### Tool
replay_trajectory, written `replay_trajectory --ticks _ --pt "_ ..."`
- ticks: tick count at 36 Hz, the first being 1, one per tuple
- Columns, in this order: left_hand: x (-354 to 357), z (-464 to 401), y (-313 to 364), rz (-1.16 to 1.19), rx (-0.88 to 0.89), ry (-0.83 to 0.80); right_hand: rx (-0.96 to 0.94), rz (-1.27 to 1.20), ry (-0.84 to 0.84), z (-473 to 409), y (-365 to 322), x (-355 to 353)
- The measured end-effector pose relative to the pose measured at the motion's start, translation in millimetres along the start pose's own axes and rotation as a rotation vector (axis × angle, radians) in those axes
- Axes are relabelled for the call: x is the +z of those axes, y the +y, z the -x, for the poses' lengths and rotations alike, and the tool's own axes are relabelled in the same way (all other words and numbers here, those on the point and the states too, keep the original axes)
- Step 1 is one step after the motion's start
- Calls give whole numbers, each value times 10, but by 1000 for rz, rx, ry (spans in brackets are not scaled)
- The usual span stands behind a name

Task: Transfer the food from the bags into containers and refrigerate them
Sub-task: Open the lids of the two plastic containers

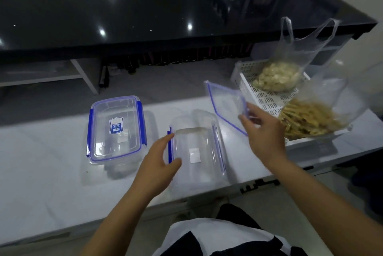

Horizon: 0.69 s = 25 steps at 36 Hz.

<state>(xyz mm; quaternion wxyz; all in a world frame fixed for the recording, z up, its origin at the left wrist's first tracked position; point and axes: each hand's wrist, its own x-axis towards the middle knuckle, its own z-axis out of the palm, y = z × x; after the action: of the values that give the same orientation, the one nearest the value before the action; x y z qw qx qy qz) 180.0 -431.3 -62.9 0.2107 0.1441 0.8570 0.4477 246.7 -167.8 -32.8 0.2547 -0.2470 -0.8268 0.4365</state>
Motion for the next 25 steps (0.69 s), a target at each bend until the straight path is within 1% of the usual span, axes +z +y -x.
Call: replay_trajectory --ticks 2,5,8,11,13,18,19,21,25 --pt "21 42 -90 45 -90 -21 105 -117 18 -318 13 -11" --pt "88 76 -143 281 -207 -53 295 -280 -34 -797 38 43" --pt "149 78 -152 379 -255 -19 405 -332 -74 -1192 48 154" --pt "200 93 -128 417 -281 21 515 -368 -96 -1484 42 308" --pt "222 101 -105 426 -306 27 552 -353 -94 -1652 65 452" --pt "268 61 -53 440 -347 67 538 -277 -101 -2005 118 798" --pt "281 49 -42 442 -357 72 516 -238 -136 -2050 115 837" --pt "317 24 -6 436 -371 75 426 -119 -268 -2043 68 853" --pt "416 -30 85 430 -364 86 168 5 -475 -1738 59 800"
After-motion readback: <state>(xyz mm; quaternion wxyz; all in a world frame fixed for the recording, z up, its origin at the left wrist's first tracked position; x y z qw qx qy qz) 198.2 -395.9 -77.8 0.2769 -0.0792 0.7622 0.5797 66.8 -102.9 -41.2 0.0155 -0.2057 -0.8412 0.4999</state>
